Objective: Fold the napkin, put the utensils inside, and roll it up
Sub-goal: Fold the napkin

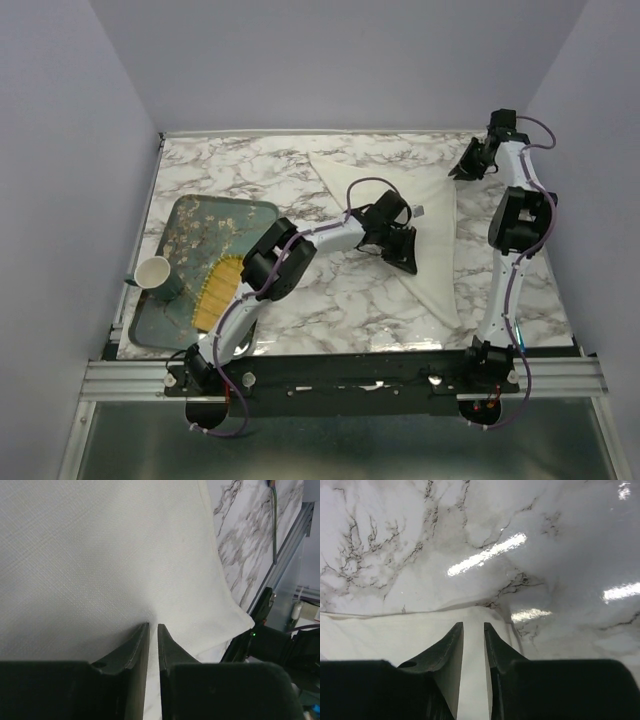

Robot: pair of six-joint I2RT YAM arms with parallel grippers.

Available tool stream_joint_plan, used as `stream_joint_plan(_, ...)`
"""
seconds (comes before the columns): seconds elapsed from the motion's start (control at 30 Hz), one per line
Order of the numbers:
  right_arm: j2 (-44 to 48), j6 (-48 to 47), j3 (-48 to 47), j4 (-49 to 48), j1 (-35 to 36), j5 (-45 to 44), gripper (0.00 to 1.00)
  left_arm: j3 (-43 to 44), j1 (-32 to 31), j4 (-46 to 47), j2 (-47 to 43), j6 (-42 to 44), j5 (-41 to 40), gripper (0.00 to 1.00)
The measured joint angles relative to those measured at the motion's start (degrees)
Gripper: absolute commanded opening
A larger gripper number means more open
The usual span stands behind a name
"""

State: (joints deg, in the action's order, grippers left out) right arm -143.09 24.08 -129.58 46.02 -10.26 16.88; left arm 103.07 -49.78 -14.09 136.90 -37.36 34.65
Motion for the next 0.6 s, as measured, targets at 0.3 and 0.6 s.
stream_joint_plan(0.3, 29.2, -1.7, 30.5, -4.2, 3.7, -5.7, 0.43, 8.9, 3.6, -1.9, -1.1, -2.8, 2.1, 0.18)
stream_joint_plan(0.6, 51.8, -1.5, 64.9, -9.4, 11.1, -5.8, 0.32, 8.4, 18.9, 14.5, -0.5, -14.7, 0.0, 0.08)
